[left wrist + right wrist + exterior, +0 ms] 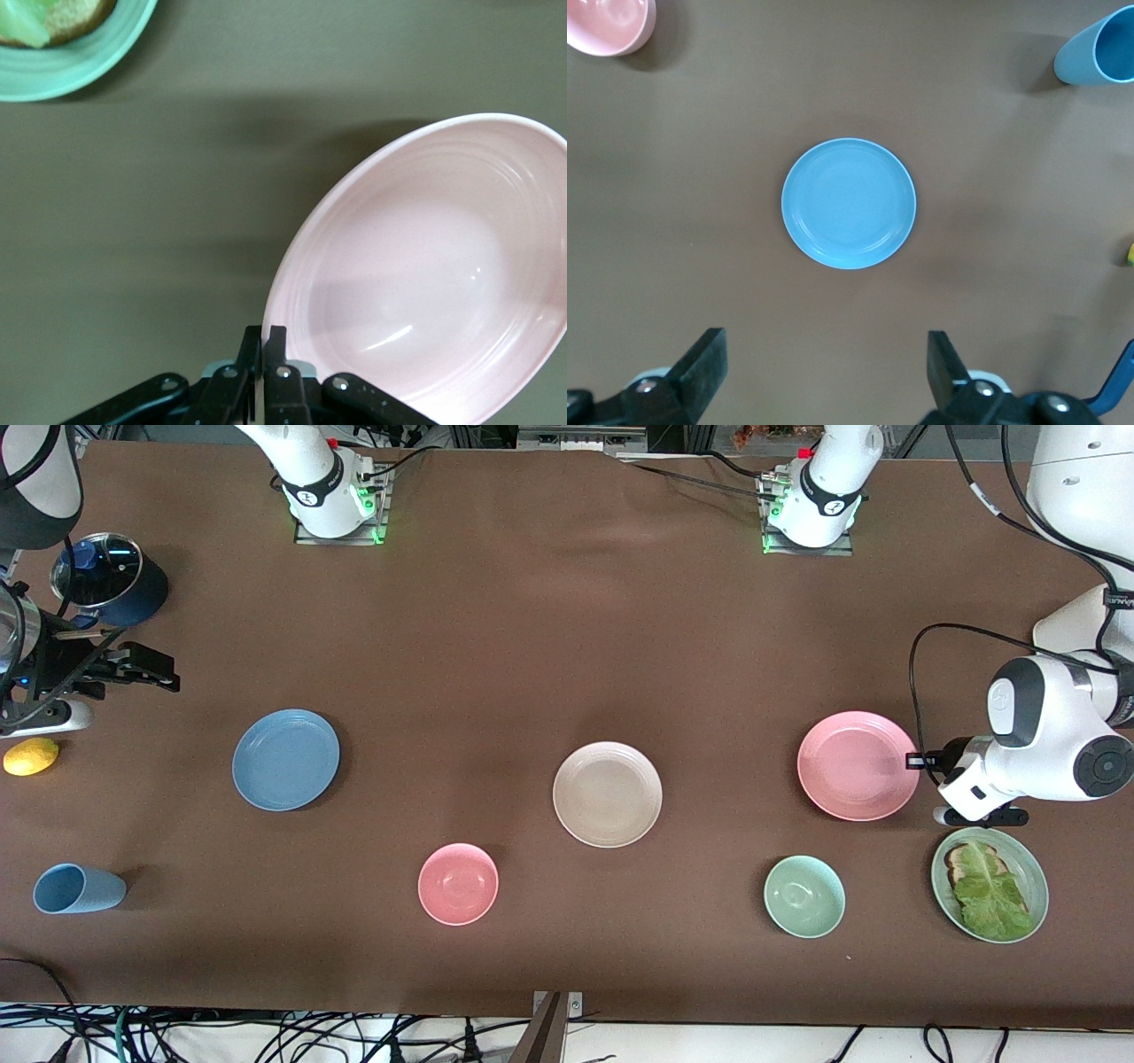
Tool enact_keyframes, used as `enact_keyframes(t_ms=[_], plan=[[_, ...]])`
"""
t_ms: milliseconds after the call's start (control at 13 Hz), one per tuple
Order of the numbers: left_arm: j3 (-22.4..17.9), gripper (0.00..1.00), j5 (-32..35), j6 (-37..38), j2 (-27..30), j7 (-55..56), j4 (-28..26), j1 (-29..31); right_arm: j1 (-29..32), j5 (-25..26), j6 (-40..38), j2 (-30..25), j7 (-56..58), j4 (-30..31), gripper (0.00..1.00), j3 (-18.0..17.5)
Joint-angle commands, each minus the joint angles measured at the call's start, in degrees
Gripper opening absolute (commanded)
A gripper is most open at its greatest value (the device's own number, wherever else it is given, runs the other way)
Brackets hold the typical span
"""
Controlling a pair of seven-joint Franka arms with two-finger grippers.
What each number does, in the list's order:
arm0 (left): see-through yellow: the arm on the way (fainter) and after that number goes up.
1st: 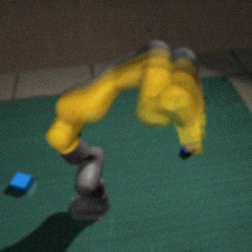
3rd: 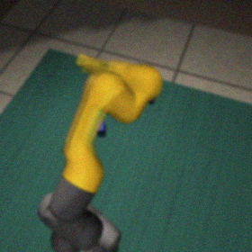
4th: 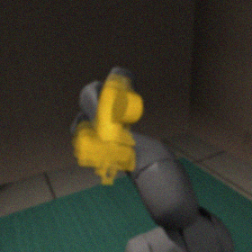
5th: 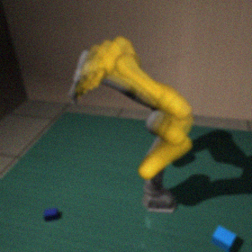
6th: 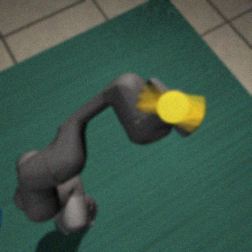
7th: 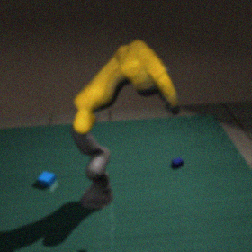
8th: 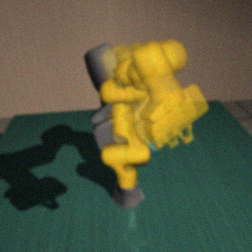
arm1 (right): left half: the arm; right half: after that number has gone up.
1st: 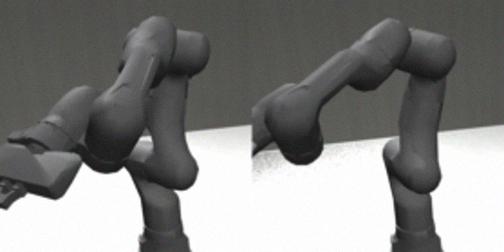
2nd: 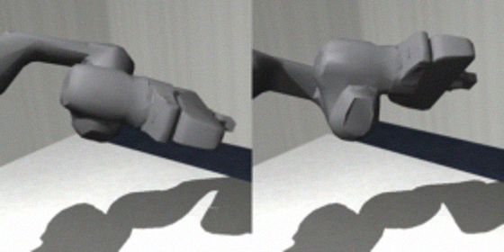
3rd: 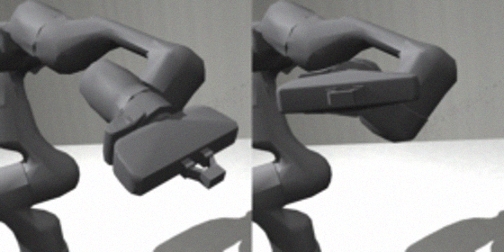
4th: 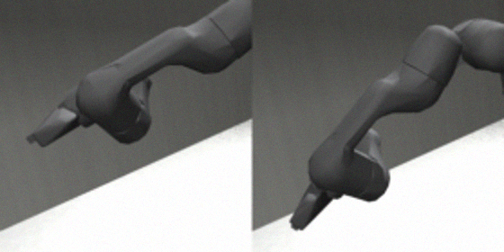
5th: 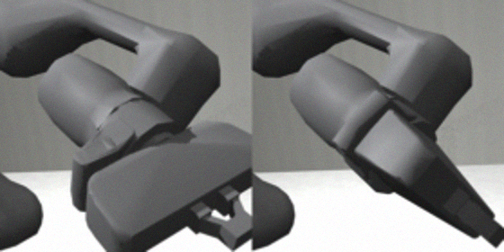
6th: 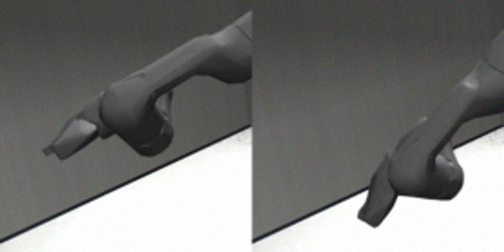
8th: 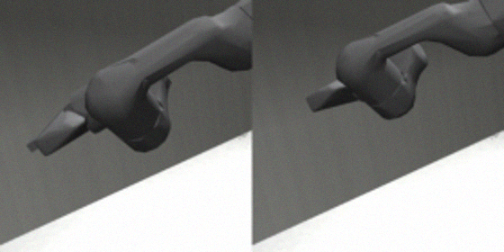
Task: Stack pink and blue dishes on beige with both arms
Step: 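Close the left gripper on the pink plate rim, then carry the pink plate onto the beige plate while the right gripper reaches the blue plate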
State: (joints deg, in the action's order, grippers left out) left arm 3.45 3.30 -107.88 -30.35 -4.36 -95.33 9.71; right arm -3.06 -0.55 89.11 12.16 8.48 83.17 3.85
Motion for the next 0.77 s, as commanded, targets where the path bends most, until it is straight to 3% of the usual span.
enact_keyframes(t_ms=[0, 231, 462, 692], plan=[[2.3, 0.00, 0.5, 5.5, 1.2, 1.1, 3.1, 0.0, 0.8, 0.8, -0.1, 0.8, 2.4, -0.3, 1.00, -0.4], [6.0, 0.00, -2.2, 8.4, 1.2, 6.9, 6.8, -0.1, 1.7, 0.9, 1.9, 3.5, 9.0, -0.8, 1.00, -0.3], [11.1, 0.00, -2.1, 8.4, 0.9, 16.9, 7.0, -0.8, 2.3, 0.7, 2.8, 6.0, 8.7, -0.8, 0.99, -0.3], [12.5, 0.00, -3.1, 8.0, -0.7, 24.0, 8.8, -5.1, 2.7, 0.3, 2.8, 7.2, 8.3, -0.8, 0.98, -0.3]])
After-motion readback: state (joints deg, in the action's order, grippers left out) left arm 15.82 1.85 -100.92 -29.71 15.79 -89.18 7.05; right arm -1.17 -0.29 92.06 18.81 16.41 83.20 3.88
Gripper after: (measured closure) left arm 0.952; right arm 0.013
